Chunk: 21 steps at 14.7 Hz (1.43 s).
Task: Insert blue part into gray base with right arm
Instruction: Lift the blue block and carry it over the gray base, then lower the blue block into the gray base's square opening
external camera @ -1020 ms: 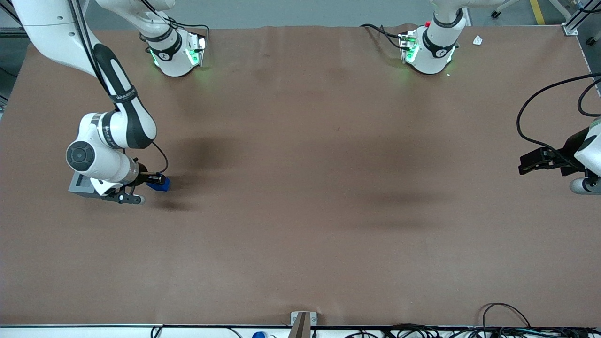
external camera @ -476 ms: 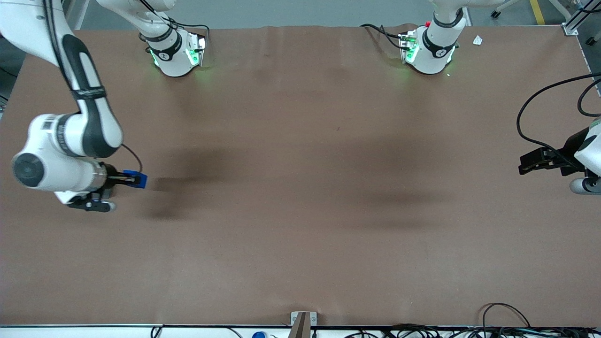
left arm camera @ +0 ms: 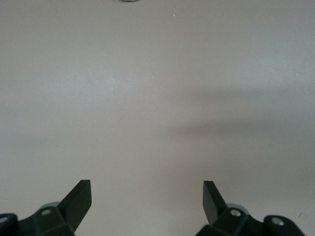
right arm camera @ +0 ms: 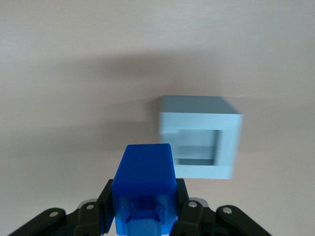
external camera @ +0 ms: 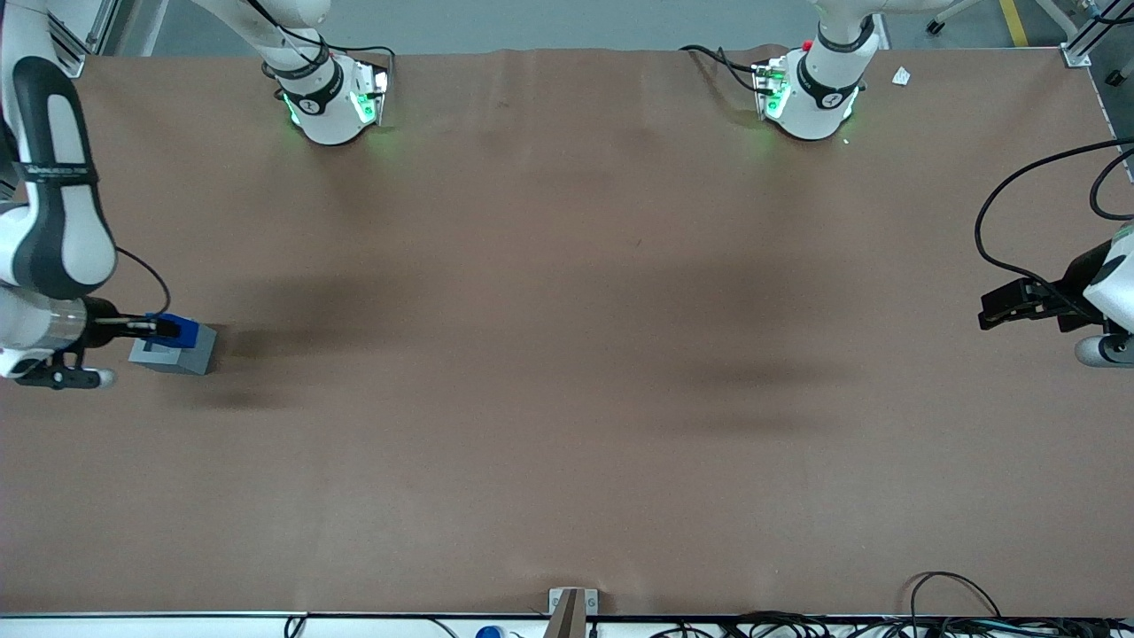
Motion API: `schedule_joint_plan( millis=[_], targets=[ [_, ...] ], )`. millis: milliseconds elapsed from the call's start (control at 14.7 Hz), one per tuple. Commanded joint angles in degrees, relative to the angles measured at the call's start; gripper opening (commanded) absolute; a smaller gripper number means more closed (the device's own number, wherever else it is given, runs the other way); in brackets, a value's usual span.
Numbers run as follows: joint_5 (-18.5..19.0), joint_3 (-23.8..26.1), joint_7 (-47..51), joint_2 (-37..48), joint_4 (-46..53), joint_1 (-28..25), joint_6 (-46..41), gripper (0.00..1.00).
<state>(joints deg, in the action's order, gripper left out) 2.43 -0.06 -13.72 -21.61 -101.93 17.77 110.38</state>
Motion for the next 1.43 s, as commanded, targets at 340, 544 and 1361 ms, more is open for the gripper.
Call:
schedule_joint_plan(
  millis=[340, 544, 1361],
  targets=[
    [4.7, 1.0, -1.2, -2.9, 1.2, 2.3, 2.9, 0.22],
    [4.6, 1.0, -0.7, -3.8, 1.2, 2.8, 2.9, 0.21],
    [4.0, 1.0, 1.1, -5.1, 1.2, 4.6, 2.6, 0.20]
  ],
)
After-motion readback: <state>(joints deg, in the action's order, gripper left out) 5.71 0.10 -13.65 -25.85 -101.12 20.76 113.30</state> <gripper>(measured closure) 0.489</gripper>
